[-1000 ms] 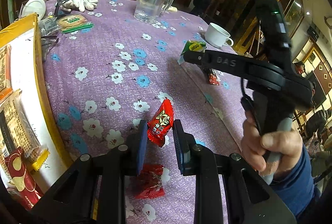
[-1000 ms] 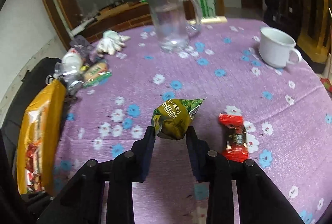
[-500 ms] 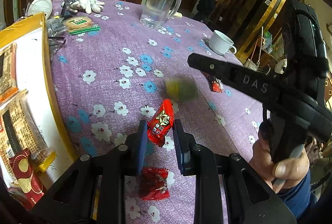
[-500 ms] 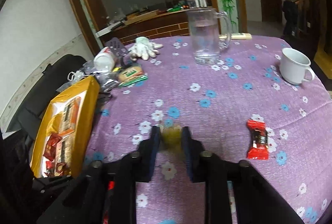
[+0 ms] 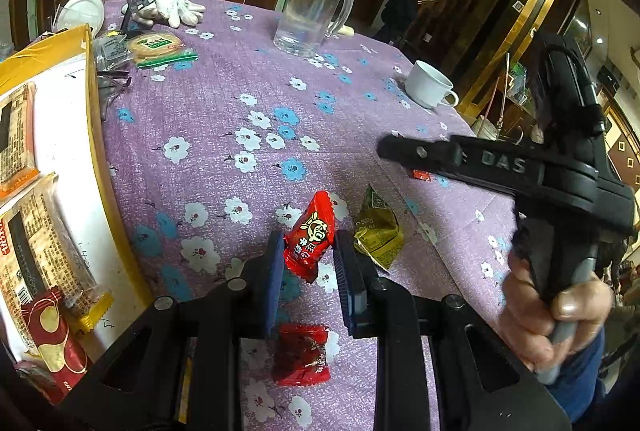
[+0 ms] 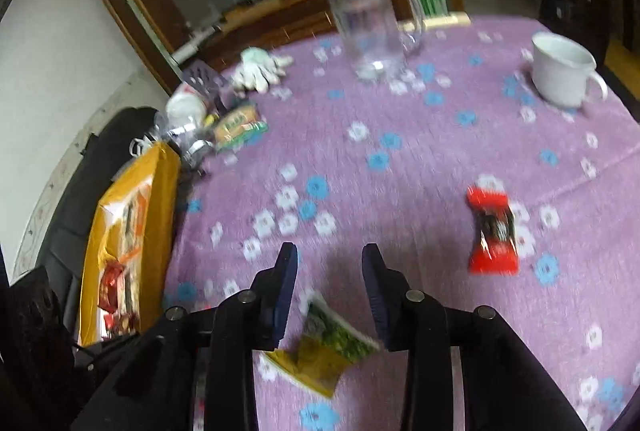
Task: Organize snacks
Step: 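Lift the green pack and red candy off the table with both tools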
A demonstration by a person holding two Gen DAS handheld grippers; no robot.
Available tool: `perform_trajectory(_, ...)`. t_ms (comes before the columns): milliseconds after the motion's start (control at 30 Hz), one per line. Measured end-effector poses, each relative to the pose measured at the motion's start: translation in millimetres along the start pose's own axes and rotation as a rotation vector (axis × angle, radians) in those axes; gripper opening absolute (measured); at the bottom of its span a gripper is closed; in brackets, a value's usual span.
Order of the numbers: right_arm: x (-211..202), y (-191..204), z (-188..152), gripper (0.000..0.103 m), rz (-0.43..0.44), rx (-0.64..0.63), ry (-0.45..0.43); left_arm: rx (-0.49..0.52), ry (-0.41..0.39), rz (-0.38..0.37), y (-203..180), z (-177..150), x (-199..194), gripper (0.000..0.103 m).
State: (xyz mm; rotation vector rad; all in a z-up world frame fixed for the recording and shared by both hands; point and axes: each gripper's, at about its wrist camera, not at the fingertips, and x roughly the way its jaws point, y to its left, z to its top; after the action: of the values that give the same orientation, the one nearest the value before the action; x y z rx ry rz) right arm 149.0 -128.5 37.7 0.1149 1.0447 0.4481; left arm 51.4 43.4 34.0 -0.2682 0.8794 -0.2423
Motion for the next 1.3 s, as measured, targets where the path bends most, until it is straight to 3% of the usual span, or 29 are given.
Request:
perform_trajectory(33, -1, -3, -2, 0.041, -0.001, 0.027, 0.018, 0.000, 0.001, 0.001, 0, 0, 0, 0.022)
perform_trajectory(100, -3, -10, -8, 0.057, 0.011, 0.094, 0.062, 0.001, 0.000, 0.002, 0, 0, 1, 0.022)
perform_trajectory(133, -4, -15, -12, 0.060, 0.020, 0.138, 0.090, 0.000, 0.000, 0.003, 0, 0, 1, 0.022)
perform_trajectory(233, 0, -23, -21, 0.060, 0.076, 0.218, 0.157, 0.000, 0.000, 0.005, 0, 1, 2, 0.022)
perform_trajectory(533, 18, -10, -37, 0.057, 0.062, 0.184, 0.258, -0.002, -0.002, 0.005, 1, 1, 1, 0.022)
perform_trajectory(600, 17, -5, -38, 0.038, 0.054, 0.151, 0.225, -0.005, -0.003, 0.003, 1, 1, 0, 0.022)
perform_trajectory(733, 9, 4, -37, 0.034, 0.040, 0.098, 0.155, -0.008, -0.006, 0.001, 1, 1, 0, 0.022)
perform_trajectory(833, -3, 11, -34, 0.033, 0.085, 0.077, 0.090, -0.016, -0.015, 0.001, 3, 1, -2, 0.022)
perform_trajectory(1000, -25, 29, -30, 0.032, 0.067, -0.015, -0.062, -0.042, -0.048, -0.005, 8, 3, -11, 0.022)
perform_trajectory(1300, -36, 47, -32, 0.032, 0.126, -0.095, -0.154, -0.080, -0.137, 0.019, 22, 7, -35, 0.022)
